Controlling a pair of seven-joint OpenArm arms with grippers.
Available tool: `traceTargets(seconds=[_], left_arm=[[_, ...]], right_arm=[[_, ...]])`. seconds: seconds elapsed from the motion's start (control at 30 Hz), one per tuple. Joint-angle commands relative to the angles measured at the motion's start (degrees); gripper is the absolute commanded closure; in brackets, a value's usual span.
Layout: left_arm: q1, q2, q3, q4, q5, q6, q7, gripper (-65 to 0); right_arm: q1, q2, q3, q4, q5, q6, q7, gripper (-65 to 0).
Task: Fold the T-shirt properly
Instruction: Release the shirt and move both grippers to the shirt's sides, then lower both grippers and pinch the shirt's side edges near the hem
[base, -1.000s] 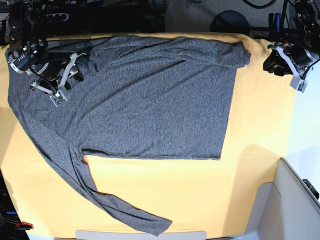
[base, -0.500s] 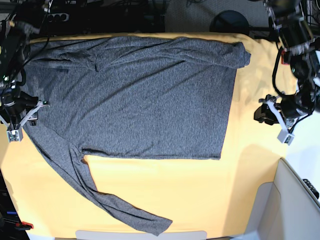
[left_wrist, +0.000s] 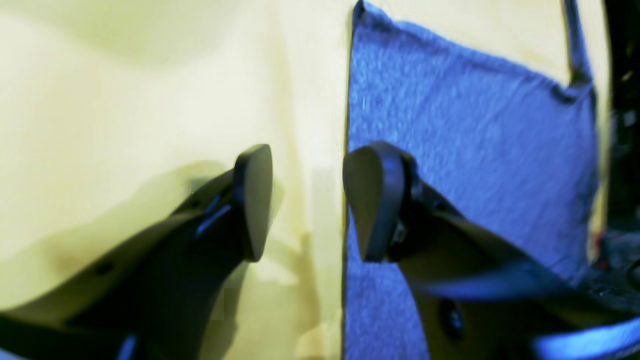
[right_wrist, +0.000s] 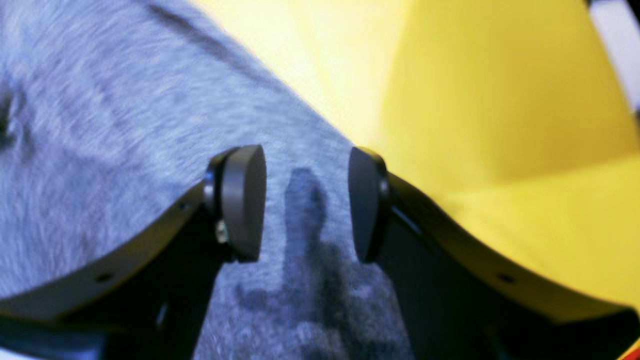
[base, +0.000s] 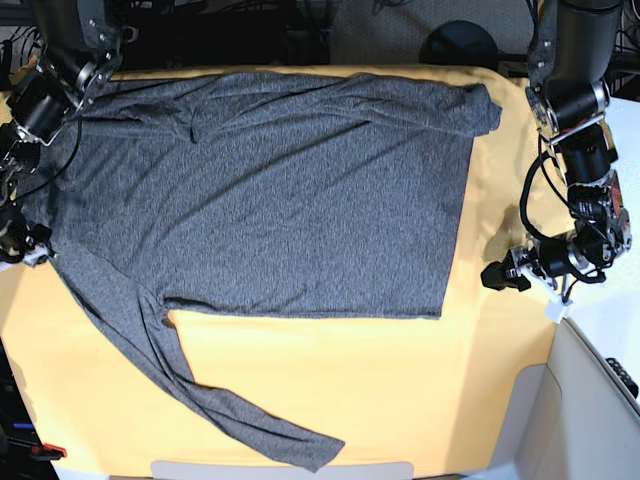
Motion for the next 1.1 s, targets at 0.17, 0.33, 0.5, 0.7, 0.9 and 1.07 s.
traceTargets(seconds=[0.17,0.33,0.5,0.7,0.9,1.07], left_arm=[[-4.4,1.9,-0.2,-4.1,-1.3,-0.2,-5.7,-26.9],[-5.9,4.3,-0.2,-6.7,-1.3,0.0,-8.1,-26.9],[-6.1,5.8,-0.1,-7.6,-1.2,0.1,-10.3,-26.9],[-6.2,8.2,-0.2,-7.6,4.6,0.1,-14.2,-26.9],[-6.1,8.5,-0.2,-7.7,7.1,0.1,-15.6,-26.9],[-6.1,8.5,-0.2,-7.7,8.6,0.1,-16.2,-26.9]], right_arm=[[4.5,1.5,7.7,-3.4,0.7,0.1,4.2,-26.9],[4.5,1.6,9.3,-3.3,0.6,-0.6,9.0,-26.9],[4.2,1.5,9.3,-3.1,0.9,-3.9,9.2,-26.9],[3.7,1.3,9.3,-3.0,1.0,-3.9,9.3,-26.9],[3.4,1.1,9.3,-3.0,1.0,-3.9,9.3,-26.9],[3.3,1.1,9.3,-3.0,1.0,-3.9,9.3,-26.9]])
